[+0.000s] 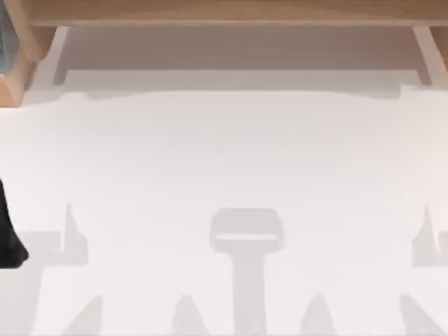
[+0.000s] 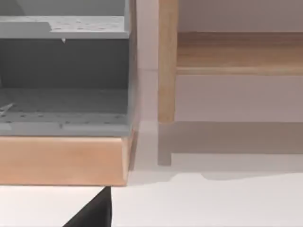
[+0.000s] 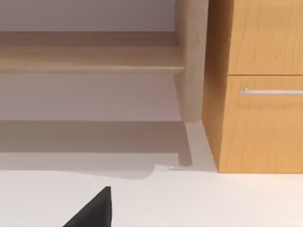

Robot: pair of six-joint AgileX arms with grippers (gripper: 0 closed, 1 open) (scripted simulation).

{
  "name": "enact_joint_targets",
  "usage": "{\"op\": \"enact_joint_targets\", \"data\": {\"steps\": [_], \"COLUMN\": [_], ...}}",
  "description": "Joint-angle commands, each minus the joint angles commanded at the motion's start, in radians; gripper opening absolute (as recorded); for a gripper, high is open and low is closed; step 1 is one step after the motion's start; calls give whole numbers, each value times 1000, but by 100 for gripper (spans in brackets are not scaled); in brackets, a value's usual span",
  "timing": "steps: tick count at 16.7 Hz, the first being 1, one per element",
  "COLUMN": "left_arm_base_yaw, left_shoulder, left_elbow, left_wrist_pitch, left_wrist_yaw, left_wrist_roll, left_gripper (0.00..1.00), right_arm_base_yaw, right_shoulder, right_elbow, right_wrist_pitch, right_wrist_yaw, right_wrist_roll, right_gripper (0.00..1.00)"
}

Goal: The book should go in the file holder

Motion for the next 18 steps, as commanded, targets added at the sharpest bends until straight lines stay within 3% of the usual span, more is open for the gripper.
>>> {"op": "enact_joint_targets", "data": {"steps": [4, 8, 18], "left_arm_base_yaw": [-9, -61, -313], "left_shoulder": [30, 209, 1076], "left_elbow": [30, 215, 1144], "left_wrist_pitch": [-2, -13, -70], "left_wrist_yaw": [-8, -56, -293], "left_wrist_roll": [0, 1, 5], "left_gripper": [100, 100, 100], "right_arm_base_yaw": [0, 0, 0], "right_shoulder": [0, 0, 0], "right_elbow": [0, 0, 0], "right_wrist_pitch": [0, 0, 0], "right_wrist_yaw": [0, 0, 0], "right_wrist_roll": [0, 0, 0], "right_gripper": [100, 100, 100]}}
